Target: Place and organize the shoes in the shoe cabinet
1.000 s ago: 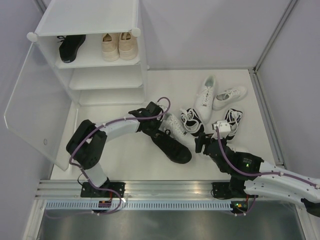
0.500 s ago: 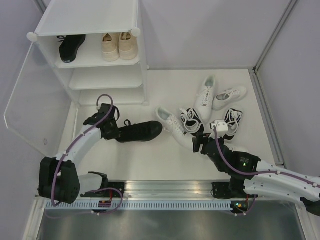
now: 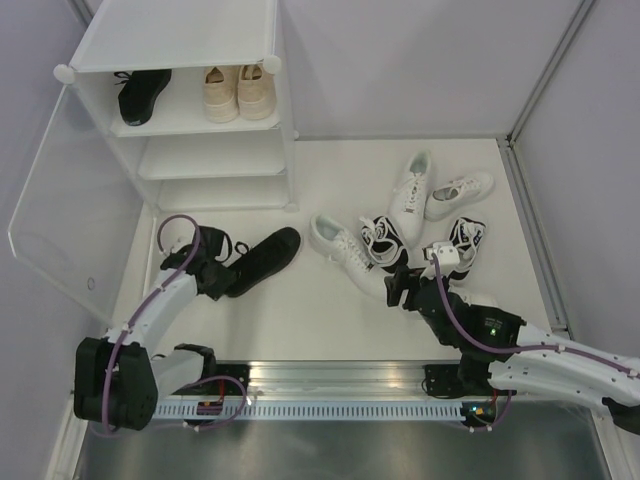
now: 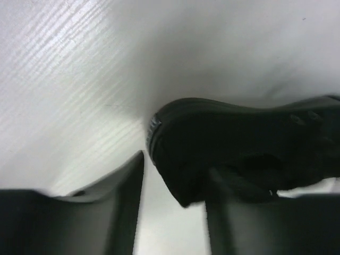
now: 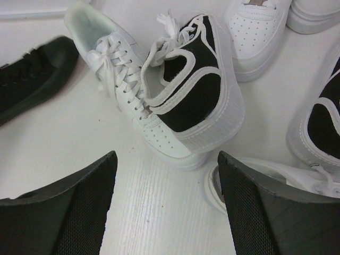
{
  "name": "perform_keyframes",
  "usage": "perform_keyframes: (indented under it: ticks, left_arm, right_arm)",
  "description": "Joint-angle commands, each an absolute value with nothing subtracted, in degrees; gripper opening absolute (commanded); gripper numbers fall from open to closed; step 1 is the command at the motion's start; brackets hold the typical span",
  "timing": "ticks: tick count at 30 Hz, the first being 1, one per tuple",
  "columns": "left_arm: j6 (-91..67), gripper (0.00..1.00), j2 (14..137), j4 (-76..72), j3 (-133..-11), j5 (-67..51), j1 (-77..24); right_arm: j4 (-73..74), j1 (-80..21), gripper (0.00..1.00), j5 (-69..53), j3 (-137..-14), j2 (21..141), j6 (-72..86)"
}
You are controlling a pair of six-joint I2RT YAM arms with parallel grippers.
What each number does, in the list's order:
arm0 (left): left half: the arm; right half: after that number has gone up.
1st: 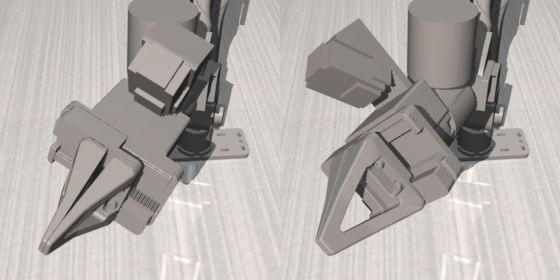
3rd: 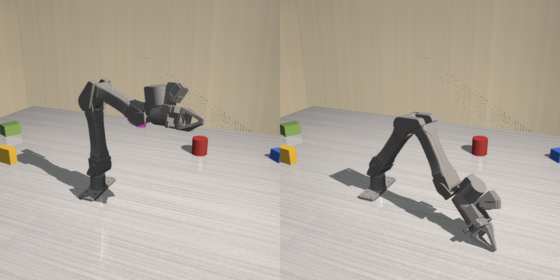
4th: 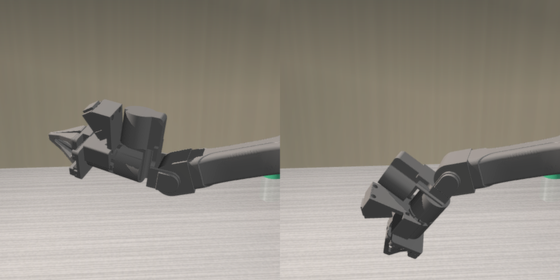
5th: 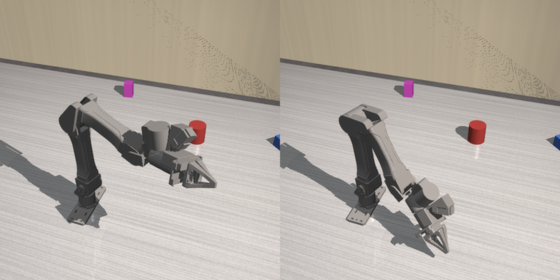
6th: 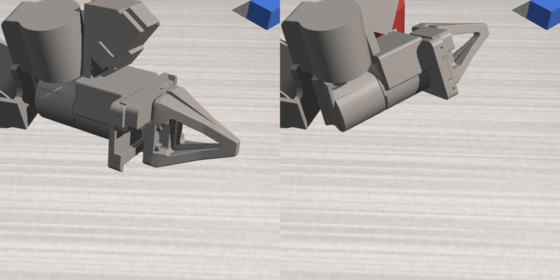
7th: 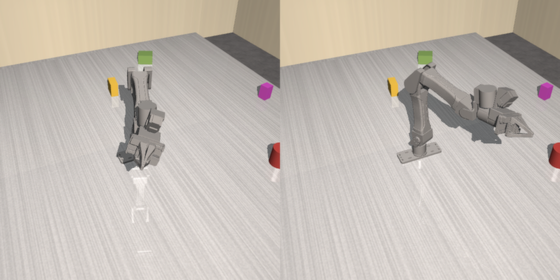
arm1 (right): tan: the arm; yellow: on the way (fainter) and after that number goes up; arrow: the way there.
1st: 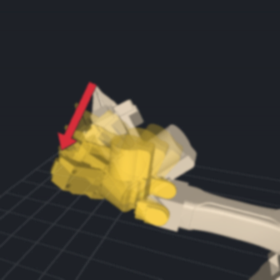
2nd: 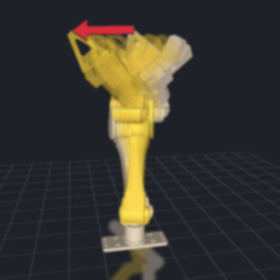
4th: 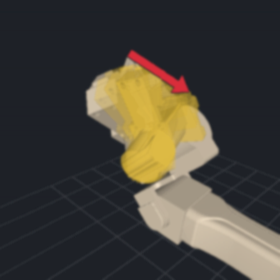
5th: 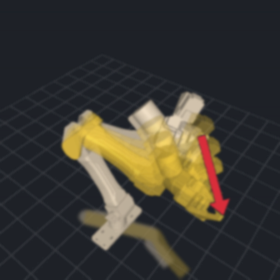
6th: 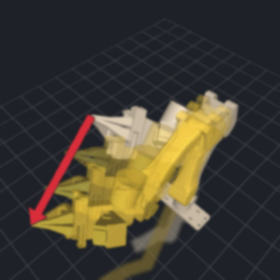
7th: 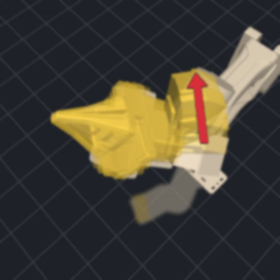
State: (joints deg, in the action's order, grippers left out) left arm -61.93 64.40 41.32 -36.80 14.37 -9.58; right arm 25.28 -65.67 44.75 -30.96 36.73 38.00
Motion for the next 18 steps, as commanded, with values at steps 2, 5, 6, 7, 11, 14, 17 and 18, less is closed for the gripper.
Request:
perform_keyframes:
  ticks: [2,5,6,7,11,14,17,18]
  left_arm:
    - [-63.57,0.59,60.3,38.94,-38.76,12.48,-9.4]
    - [-57.42,0.65,57.41,38.5,-39.2,9.16,-9.49]
    - [-55.04,0.68,56.61,38.15,-39.37,8.27,-9.49]
    - [-52.15,0.72,55.91,37.88,-40.51,7.48,-9.49]
    - [-30.97,0.79,53.35,36.74,-42.71,-0.15,-9.67]
    - [-21.63,0.81,53.35,36.91,-42.8,-2.38,-10.28]
    - [-18.99,0.81,53.09,33.06,-41.31,-5.01,-10.9]
    - [-18.72,0.8,53.26,32.35,-41.31,-5.53,-11.33]
  right_arm:
    - [24.79,-65.83,0.81,45.17,-29.8,34.9,39.2]
    - [24.7,-65.83,0.81,45.0,-29.71,35.07,39.02]
    - [24.7,-65.83,0.8,45.0,-29.71,35.16,38.94]
    - [24.7,-65.74,0.81,44.91,-29.62,35.16,38.85]
    - [23.91,-65.83,0.81,44.12,-29.45,35.51,38.67]
    - [22.77,-65.92,0.81,43.51,-28.83,35.77,38.5]
    - [21.89,-65.83,0.8,42.45,-28.92,36.47,38.41]
    - [21.97,-65.83,0.8,41.93,-29.09,36.74,38.41]
